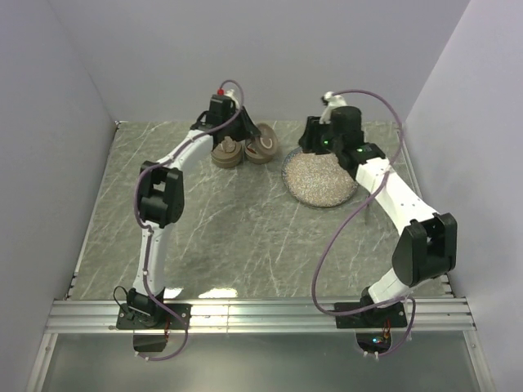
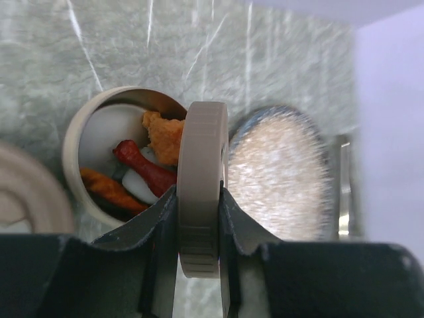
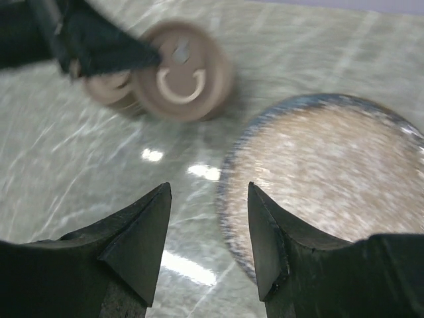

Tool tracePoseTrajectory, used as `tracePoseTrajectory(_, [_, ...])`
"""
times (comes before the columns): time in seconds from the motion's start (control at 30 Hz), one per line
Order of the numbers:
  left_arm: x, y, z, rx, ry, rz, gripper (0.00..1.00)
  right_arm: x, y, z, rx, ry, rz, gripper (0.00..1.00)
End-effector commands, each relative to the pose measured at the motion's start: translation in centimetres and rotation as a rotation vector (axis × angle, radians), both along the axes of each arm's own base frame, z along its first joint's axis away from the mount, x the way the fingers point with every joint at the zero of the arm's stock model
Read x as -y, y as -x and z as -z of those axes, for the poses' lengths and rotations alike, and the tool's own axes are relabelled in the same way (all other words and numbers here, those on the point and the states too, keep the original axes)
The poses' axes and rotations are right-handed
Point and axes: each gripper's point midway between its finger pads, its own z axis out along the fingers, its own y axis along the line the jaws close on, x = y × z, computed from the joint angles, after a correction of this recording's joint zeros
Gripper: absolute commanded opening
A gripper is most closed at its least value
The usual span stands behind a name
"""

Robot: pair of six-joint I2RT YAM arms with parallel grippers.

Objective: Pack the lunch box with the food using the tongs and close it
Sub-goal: Pick up the lid of the lunch box with the left arm, then pass the lid of the lunch box from the left arm to the right

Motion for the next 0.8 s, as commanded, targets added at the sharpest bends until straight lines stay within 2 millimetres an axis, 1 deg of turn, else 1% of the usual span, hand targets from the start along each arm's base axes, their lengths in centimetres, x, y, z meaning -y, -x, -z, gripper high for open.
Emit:
tracePoseTrajectory(0.0, [-0.8, 0.9, -8.0, 0.011, 0.193, -0.019, 0.01, -3.6, 0.2, -2.5, 0.115, 0.086, -0.142, 0.57])
tracePoseTrajectory(0.03, [-0.9, 1.2, -8.1, 0.005, 0.195, -0.020, 0.01, -3.9, 0.3, -2.4, 0.114, 0.082, -0.150, 0.57])
tracePoseTrajectory(0.07, [-0.9, 1.4, -8.9, 0.020, 0.202, -0.018, 0.01, -4.3, 0.2, -2.1, 0.111, 0.073, -0.155, 0.57])
tracePoseTrajectory(0.13, [-1.3, 1.7, -9.3, 0.033, 0.199, -0.025, 0.01, -4.4, -0.1, -1.9, 0.109, 0.071, -0.153, 0.57])
tracePoseTrajectory(0.17, [-1.5, 1.5, -9.4, 0.043, 0.195, -0.037, 0.01, -4.4, -0.4, -1.7, 0.107, 0.075, -0.146, 0.57])
tracePoseTrajectory(0.2, [-1.7, 1.4, -9.3, 0.045, 0.196, -0.040, 0.01, -4.4, -0.6, -1.6, 0.104, 0.075, -0.144, 0.57])
tracePoseTrajectory(0.23, [-1.8, 1.4, -8.8, 0.034, 0.200, -0.044, 0.01, -4.5, -0.7, -1.7, 0.103, 0.072, -0.148, 0.57])
tracePoseTrajectory(0.27, [-2.1, 1.0, -8.9, 0.048, 0.210, -0.049, 0.01, -4.6, -0.9, -1.7, 0.103, 0.068, -0.148, 0.57])
tracePoseTrajectory(0.33, [-2.0, 0.9, -7.9, 0.027, 0.238, -0.037, 0.01, -5.0, -1.0, -1.5, 0.096, 0.057, -0.153, 0.57])
tracePoseTrajectory(0.37, [-1.9, 0.9, -7.8, 0.026, 0.257, -0.018, 0.01, -5.1, -1.1, -1.3, 0.090, 0.058, -0.153, 0.57])
tracePoseTrajectory(0.43, [-1.2, 0.9, -8.5, 0.057, 0.307, 0.034, 0.01, -5.1, -1.2, -1.0, 0.082, 0.057, -0.149, 0.57])
tracePoseTrajectory(0.5, [-0.9, 0.9, -8.5, 0.067, 0.321, 0.050, 0.01, -5.0, -1.8, -0.1, 0.067, 0.064, -0.133, 0.57])
tracePoseTrajectory(0.53, [-0.7, 1.0, -8.1, 0.059, 0.326, 0.061, 0.01, -5.0, -2.2, 0.8, 0.053, 0.074, -0.130, 0.57])
tracePoseTrajectory(0.57, [-0.8, 0.9, -8.0, 0.056, 0.332, 0.061, 0.01, -5.2, -2.8, 0.6, 0.062, 0.069, -0.127, 0.57])
tracePoseTrajectory(0.6, [-0.6, 1.0, -8.0, 0.052, 0.357, 0.074, 0.01, -5.3, -3.2, 0.9, 0.054, 0.062, -0.123, 0.57])
tracePoseTrajectory(0.63, [-0.6, 1.1, -8.1, 0.051, 0.371, 0.078, 0.01, -5.4, -3.9, 2.0, 0.030, 0.050, -0.130, 0.58])
tracePoseTrajectory(0.67, [-0.7, 1.1, -8.1, 0.051, 0.382, 0.080, 0.01, -5.6, -4.5, 1.6, 0.031, 0.013, -0.123, 0.58])
tracePoseTrajectory(0.7, [-0.7, 1.2, -8.2, 0.052, 0.391, 0.079, 0.01, -5.6, -4.9, 1.5, 0.026, -0.013, -0.119, 0.58])
tracePoseTrajectory(0.73, [-0.6, 1.4, -8.5, 0.056, 0.393, 0.090, 0.01, -5.7, -5.5, 2.1, 0.018, -0.049, -0.131, 0.58])
tracePoseTrajectory(0.77, [-0.6, 1.4, -8.6, 0.055, 0.393, 0.091, 0.01, -5.8, -5.9, 1.8, 0.012, -0.087, -0.128, 0.57])
